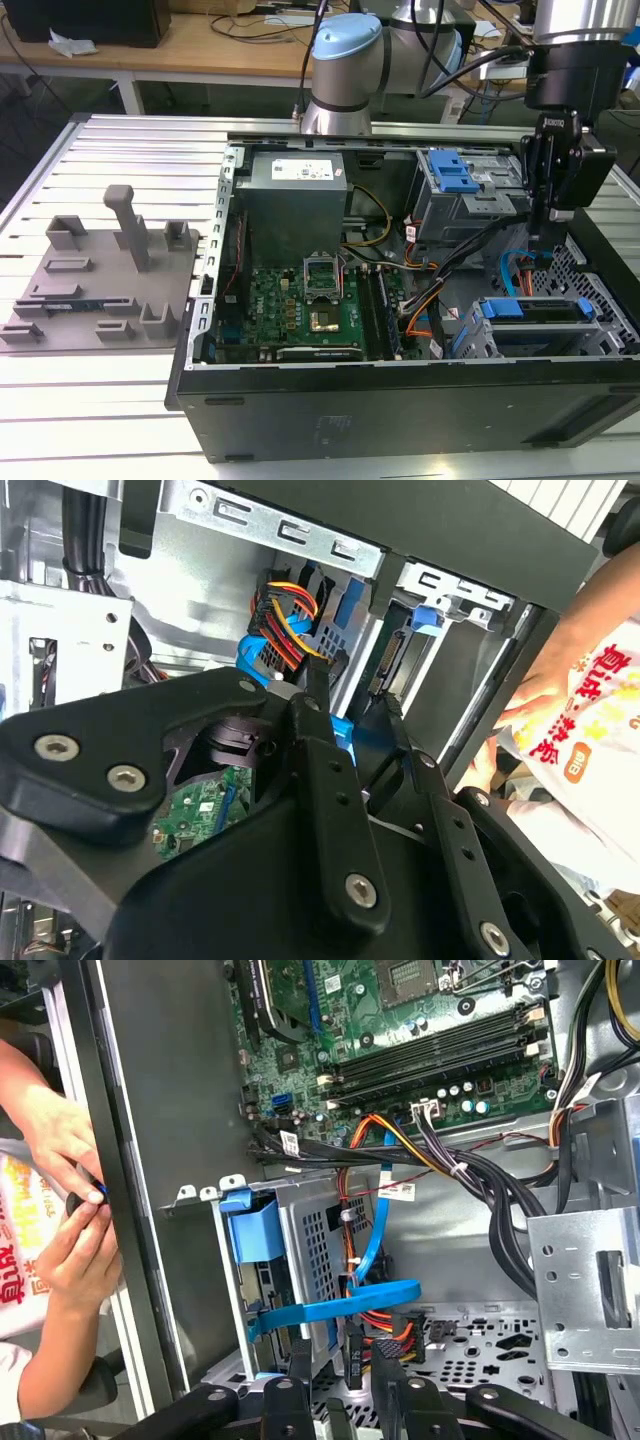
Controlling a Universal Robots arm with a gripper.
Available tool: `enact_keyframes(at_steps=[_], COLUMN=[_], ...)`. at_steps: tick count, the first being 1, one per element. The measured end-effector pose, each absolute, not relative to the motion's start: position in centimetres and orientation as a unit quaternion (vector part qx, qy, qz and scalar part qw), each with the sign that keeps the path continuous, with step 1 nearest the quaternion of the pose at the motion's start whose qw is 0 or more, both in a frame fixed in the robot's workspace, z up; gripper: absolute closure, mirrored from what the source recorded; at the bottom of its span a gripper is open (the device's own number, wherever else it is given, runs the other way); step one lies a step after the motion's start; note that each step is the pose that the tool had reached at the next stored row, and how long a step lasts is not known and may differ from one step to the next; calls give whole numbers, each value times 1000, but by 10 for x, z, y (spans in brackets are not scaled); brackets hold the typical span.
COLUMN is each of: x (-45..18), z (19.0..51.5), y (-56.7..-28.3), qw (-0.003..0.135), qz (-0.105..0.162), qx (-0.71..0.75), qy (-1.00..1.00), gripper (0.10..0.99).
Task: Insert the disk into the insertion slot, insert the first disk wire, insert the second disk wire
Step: 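Insert the first disk wire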
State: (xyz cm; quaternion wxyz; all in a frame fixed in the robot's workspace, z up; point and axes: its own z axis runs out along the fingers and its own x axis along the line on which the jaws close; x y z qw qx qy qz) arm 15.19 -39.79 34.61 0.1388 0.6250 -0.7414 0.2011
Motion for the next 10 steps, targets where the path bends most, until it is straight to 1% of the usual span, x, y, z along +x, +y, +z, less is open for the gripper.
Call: enact_keyframes(at_steps=[10], x=[153], z=[341], y=[-398], qw=[139], qz=[201], qx=[625], qy=[-741], gripper=[718])
